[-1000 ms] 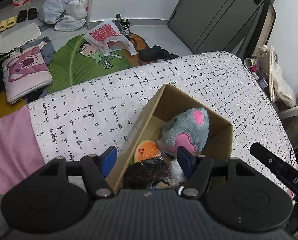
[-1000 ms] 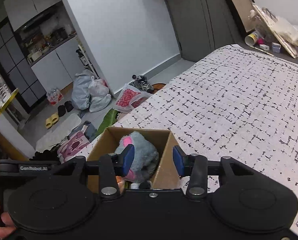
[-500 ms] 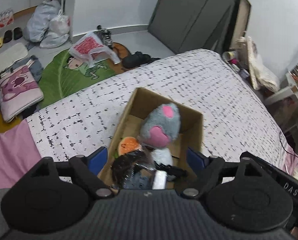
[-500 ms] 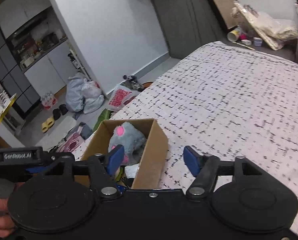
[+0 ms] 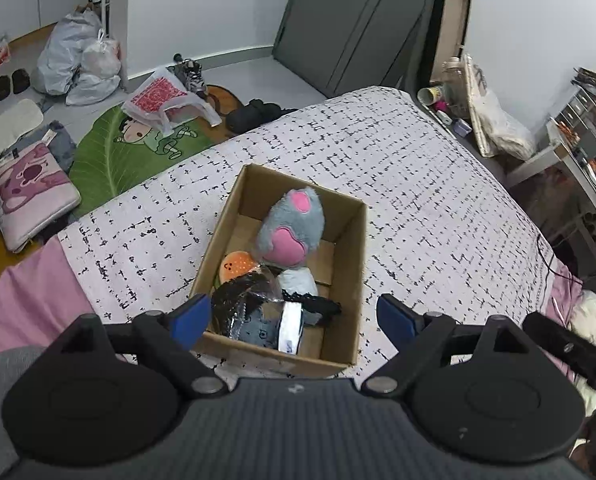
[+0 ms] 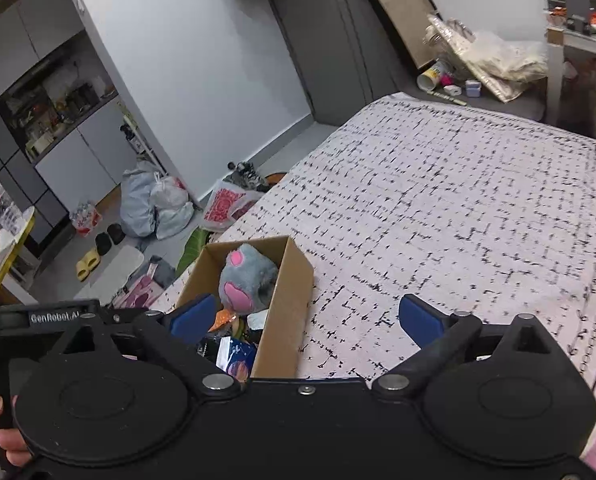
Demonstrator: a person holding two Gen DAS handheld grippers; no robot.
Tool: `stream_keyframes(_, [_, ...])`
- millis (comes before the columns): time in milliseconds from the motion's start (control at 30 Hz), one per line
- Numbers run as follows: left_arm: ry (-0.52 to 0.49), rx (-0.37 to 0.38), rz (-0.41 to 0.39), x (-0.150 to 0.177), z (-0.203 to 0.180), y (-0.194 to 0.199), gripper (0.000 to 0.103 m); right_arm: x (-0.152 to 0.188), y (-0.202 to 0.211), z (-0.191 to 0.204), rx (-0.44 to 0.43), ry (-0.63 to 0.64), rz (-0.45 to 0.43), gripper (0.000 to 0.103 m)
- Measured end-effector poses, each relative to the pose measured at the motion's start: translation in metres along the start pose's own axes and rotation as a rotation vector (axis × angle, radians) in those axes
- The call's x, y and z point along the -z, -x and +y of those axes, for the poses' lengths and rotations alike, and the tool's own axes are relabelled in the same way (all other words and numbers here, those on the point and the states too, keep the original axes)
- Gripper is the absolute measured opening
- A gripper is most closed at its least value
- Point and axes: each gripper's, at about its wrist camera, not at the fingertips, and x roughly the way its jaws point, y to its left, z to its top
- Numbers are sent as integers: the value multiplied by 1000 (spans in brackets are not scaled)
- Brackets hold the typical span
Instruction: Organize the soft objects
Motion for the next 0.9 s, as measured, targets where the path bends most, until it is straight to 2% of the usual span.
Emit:
stream_keyframes(67, [-14, 13, 1, 3, -2, 5, 89, -1, 10, 1, 21, -5, -24, 103])
stream_keyframes(300, [-44, 34, -25, 13, -3, 28, 89, 0, 41, 2, 53, -17, -39, 103])
stream_keyframes(500, [-77, 49, -57, 21, -6, 48, 89, 20, 67, 3, 72, -41, -60, 103])
stream_keyframes(700, [-102, 68, -61, 32, -9, 67, 90, 34, 84, 3, 91, -130, -73, 103])
stream_keyframes(900, [-115, 69, -66, 44, -9, 83, 91, 46, 102, 19, 127, -102, -113, 103])
